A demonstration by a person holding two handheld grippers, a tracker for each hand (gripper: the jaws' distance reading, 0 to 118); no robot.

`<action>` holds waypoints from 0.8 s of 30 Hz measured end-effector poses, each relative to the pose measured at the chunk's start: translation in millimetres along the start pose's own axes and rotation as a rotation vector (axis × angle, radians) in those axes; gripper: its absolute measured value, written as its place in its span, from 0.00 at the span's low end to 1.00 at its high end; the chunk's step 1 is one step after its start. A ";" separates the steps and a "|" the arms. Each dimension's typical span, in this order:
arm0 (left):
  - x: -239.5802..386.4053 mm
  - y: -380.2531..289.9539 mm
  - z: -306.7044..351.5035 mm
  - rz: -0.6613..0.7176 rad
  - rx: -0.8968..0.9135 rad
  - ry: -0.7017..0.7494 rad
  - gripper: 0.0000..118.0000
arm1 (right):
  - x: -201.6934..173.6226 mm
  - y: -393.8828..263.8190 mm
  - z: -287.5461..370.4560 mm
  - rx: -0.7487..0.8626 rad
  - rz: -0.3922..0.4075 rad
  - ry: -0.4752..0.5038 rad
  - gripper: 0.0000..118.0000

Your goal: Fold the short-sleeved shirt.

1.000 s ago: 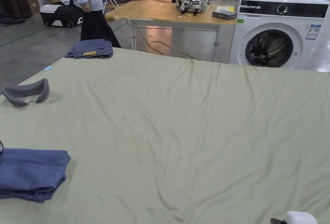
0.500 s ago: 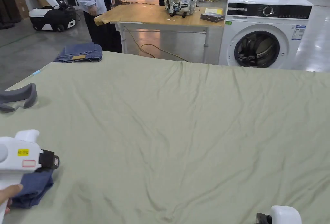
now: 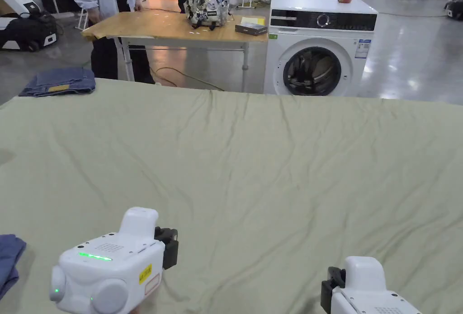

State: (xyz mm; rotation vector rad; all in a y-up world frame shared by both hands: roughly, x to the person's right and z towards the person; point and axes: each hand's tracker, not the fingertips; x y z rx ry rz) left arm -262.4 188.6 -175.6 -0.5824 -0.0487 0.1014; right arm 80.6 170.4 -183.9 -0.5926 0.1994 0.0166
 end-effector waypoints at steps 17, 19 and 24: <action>52.1 2.7 17.4 0.013 0.204 0.143 0.03 | 19.8 26.8 13.3 0.171 -0.042 -0.071 0.00; 51.0 1.6 18.5 -0.001 0.224 0.165 0.03 | 19.0 27.3 14.6 0.190 -0.044 -0.076 0.00; 46.0 1.6 27.3 0.004 0.322 0.203 0.03 | 16.2 31.2 16.7 0.262 -0.049 -0.072 0.00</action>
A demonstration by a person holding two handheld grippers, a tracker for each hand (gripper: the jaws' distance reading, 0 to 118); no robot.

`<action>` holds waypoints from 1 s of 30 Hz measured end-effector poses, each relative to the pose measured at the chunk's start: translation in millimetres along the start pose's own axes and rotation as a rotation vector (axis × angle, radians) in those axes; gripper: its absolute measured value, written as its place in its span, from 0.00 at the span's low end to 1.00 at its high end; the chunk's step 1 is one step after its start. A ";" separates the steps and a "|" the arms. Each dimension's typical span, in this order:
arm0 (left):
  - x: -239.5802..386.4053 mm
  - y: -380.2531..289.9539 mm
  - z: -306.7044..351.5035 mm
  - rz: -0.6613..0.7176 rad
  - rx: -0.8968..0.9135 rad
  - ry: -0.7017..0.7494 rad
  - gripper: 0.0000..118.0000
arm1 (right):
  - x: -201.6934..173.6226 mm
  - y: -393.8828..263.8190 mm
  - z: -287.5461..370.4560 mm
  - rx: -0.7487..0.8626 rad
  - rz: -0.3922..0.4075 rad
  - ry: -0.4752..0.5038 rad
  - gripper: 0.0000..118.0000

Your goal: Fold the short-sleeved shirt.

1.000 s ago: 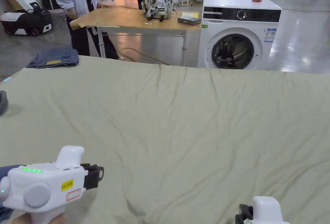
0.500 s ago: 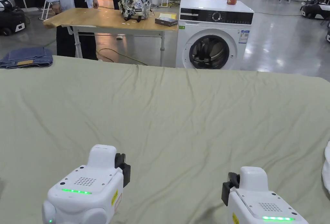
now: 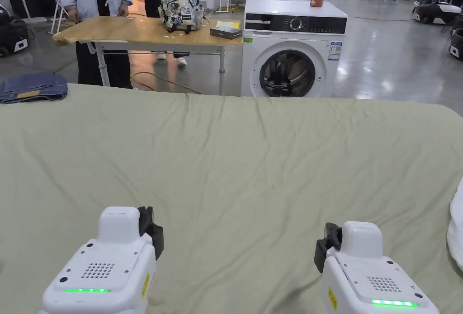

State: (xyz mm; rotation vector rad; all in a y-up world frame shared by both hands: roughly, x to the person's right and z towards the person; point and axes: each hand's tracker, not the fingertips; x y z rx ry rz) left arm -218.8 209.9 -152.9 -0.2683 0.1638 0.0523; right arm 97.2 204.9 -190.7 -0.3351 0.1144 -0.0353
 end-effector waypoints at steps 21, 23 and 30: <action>-14.5 23.6 15.3 -0.073 0.229 0.087 0.07 | -13.7 23.9 9.7 0.205 0.022 -0.030 0.13; -14.8 24.0 14.8 -0.078 0.229 0.088 0.34 | -13.5 24.3 9.2 0.208 0.015 -0.050 0.48; -18.7 24.5 16.0 -0.052 0.259 0.097 0.63 | -6.0 26.8 4.7 0.200 0.001 -0.087 0.89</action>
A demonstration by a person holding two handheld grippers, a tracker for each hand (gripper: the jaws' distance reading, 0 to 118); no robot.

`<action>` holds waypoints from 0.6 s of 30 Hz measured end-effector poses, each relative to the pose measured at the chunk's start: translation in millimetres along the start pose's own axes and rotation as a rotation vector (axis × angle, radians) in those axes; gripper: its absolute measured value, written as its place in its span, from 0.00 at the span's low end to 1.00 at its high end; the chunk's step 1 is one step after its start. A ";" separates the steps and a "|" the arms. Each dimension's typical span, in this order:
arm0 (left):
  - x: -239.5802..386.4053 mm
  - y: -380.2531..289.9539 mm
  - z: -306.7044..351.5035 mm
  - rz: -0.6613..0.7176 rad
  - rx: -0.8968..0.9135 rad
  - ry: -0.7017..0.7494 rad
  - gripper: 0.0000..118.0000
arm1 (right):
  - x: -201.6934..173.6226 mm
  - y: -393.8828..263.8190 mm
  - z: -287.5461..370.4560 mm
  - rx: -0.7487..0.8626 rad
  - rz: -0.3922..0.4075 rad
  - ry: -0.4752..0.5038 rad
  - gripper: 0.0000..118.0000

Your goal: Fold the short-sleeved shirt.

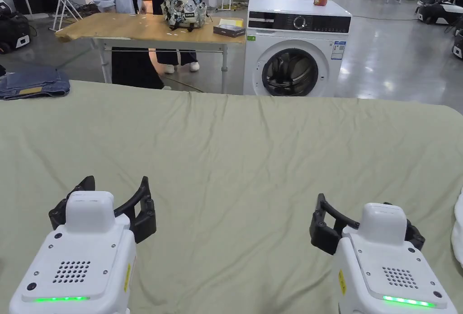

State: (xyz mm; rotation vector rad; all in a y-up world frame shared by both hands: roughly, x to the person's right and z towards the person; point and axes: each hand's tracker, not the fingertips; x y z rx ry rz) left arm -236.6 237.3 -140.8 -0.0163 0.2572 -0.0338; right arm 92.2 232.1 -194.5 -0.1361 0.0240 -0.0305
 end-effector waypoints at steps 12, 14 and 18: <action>-4.6 2.9 -11.3 -0.012 0.027 -0.028 0.64 | -0.7 6.0 0.4 0.026 0.063 0.028 0.89; -3.3 2.3 -11.9 -0.032 0.037 -0.013 0.64 | -1.1 6.7 1.7 0.035 0.052 0.037 0.89; -1.2 3.9 -11.1 -0.057 0.027 0.005 0.64 | -2.9 10.5 3.2 0.034 0.024 0.064 0.89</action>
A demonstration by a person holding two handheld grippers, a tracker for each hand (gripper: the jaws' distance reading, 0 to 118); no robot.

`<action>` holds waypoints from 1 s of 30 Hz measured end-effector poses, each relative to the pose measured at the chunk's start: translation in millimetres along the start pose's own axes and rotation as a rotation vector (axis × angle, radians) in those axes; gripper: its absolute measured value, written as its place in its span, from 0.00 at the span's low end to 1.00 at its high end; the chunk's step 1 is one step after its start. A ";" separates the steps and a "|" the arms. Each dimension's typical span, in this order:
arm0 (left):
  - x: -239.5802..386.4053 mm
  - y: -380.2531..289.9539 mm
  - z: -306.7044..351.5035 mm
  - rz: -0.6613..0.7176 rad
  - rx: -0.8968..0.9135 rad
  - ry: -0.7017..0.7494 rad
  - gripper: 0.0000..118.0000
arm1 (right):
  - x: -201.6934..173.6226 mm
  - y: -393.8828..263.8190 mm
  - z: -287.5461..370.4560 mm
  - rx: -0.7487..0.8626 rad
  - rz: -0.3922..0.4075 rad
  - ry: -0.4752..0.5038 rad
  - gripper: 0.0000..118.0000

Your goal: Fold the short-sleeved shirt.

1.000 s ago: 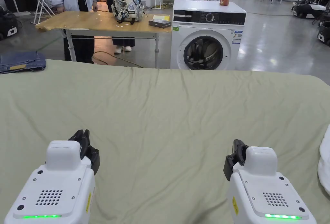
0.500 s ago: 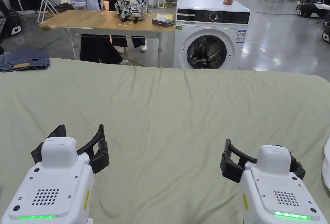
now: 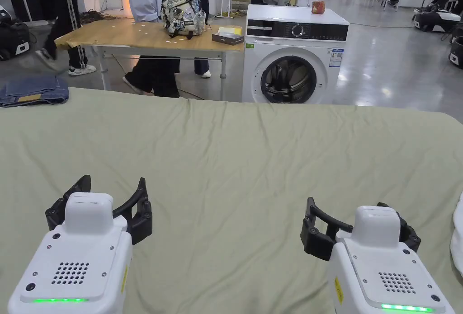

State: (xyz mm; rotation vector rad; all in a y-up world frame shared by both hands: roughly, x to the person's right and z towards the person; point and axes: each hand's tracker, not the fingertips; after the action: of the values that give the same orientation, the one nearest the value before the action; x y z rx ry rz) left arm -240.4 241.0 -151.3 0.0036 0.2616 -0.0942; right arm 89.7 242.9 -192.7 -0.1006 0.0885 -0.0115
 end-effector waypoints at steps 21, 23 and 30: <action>-3.5 -4.1 -0.3 0.021 -0.020 0.029 0.64 | -12.9 11.8 -19.8 -0.181 -0.090 -0.169 0.89; -3.1 -4.3 -0.2 0.024 -0.025 0.029 0.64 | -12.9 10.8 -21.9 -0.197 -0.094 -0.180 0.89; -4.3 -5.8 -1.6 0.030 -0.044 0.012 0.64 | -14.0 9.6 -26.3 -0.258 -0.102 -0.215 0.89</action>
State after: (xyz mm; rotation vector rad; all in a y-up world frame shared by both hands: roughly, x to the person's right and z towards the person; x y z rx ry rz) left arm -245.6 235.7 -151.7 -0.0356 0.2753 -0.0588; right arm 73.6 250.1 -218.5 -0.3627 -0.1311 -0.0913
